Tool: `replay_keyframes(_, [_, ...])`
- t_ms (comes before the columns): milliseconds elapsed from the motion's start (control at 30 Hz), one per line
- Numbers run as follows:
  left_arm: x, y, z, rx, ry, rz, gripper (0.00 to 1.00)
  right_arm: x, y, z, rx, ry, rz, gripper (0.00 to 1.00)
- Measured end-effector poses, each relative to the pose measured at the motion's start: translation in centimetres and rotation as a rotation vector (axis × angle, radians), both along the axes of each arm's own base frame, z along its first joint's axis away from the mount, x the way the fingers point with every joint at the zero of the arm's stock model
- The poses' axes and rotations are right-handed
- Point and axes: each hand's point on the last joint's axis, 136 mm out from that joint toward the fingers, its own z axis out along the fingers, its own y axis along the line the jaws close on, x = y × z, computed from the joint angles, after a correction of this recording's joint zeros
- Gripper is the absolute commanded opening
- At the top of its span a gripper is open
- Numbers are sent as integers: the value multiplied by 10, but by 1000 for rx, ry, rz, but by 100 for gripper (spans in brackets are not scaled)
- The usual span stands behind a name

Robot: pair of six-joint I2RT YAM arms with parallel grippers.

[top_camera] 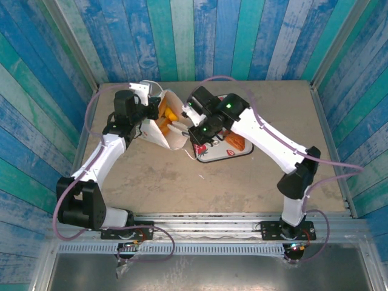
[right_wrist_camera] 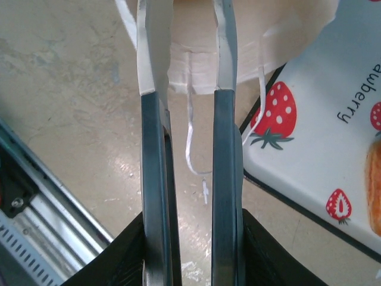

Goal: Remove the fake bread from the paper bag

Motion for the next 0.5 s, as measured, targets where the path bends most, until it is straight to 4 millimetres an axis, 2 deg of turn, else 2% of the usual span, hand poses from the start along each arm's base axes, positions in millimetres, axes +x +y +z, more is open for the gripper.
replay_keyframes(300, [-1, -1, 0, -3, 1, -8, 1, 41, 17, -27, -96, -48, -70, 39])
replay_keyframes(500, [-1, -3, 0, -9, 2, -17, 1, 55, 20, -43, -145, -64, -101, 40])
